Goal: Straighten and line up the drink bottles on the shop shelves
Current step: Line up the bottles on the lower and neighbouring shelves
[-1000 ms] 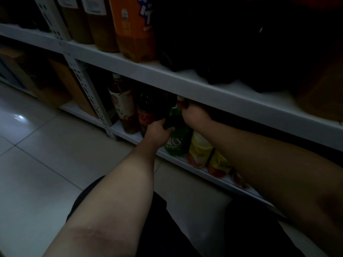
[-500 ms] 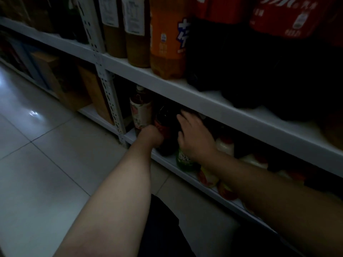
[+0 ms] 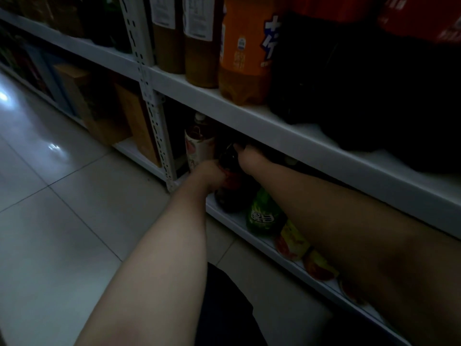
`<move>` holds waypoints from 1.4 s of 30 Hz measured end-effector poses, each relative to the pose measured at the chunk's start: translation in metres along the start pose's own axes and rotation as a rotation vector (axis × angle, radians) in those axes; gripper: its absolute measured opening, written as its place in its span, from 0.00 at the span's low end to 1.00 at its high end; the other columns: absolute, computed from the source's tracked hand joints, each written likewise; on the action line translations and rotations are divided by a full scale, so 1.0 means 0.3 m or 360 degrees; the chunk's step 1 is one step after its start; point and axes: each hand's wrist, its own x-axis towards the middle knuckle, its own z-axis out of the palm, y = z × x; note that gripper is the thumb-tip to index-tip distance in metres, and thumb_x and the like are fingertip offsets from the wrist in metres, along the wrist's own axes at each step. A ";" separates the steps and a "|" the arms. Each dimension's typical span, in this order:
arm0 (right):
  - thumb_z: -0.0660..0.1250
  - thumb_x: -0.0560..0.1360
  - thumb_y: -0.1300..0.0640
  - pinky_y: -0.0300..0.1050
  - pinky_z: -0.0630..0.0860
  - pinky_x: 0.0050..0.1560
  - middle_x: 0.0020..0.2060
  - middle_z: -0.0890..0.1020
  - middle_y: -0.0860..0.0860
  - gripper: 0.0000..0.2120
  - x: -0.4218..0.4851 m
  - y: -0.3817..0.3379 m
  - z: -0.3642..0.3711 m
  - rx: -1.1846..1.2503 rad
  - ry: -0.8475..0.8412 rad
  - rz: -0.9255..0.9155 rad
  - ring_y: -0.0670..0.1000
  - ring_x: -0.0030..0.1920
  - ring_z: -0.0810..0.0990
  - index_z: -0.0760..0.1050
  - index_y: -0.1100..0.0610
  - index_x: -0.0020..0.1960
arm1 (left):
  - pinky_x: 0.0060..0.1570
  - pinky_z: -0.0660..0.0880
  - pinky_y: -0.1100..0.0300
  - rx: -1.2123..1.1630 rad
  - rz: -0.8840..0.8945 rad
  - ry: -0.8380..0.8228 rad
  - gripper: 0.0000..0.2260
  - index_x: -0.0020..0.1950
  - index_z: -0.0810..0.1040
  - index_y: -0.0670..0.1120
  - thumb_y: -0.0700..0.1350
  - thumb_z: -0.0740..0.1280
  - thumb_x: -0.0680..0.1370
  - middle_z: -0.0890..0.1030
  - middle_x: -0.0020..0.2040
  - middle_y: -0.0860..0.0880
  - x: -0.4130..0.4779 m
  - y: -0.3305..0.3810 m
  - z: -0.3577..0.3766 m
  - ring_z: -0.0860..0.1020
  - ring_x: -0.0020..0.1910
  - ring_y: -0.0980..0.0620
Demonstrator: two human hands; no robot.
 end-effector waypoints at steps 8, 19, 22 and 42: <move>0.61 0.79 0.54 0.44 0.66 0.62 0.66 0.73 0.59 0.22 -0.186 0.009 -0.011 0.0297 0.0335 -0.0015 0.58 0.65 0.71 0.65 0.60 0.70 | 0.52 0.73 0.53 0.0126 0.0034 0.0121 0.18 0.61 0.76 0.36 0.48 0.66 0.77 0.78 0.59 0.35 0.007 0.042 0.013 0.77 0.57 0.39; 0.71 0.72 0.57 0.36 0.69 0.61 0.58 0.75 0.33 0.17 -0.813 0.237 -0.349 0.0095 0.0761 -0.0303 0.37 0.61 0.73 0.74 0.38 0.54 | 0.39 0.70 0.62 0.0017 0.0558 0.0593 0.07 0.49 0.82 0.50 0.49 0.67 0.74 0.84 0.46 0.49 -0.243 0.232 -0.056 0.81 0.47 0.48; 0.69 0.73 0.54 0.30 0.72 0.53 0.55 0.76 0.29 0.12 -0.879 0.195 -0.504 0.0201 0.0983 -0.0305 0.34 0.56 0.74 0.76 0.38 0.50 | 0.35 0.64 0.76 -0.0244 0.0867 0.0676 0.08 0.51 0.81 0.52 0.52 0.68 0.74 0.81 0.43 0.57 -0.352 0.371 -0.073 0.76 0.40 0.62; 0.58 0.79 0.56 0.45 0.68 0.48 0.52 0.75 0.61 0.06 -0.856 -0.163 -1.166 -0.0109 0.1155 0.0165 0.58 0.52 0.74 0.68 0.60 0.50 | 0.66 0.64 0.47 -0.0499 0.0921 0.0906 0.38 0.73 0.63 0.39 0.46 0.76 0.67 0.66 0.70 0.39 -0.649 0.728 0.184 0.65 0.68 0.39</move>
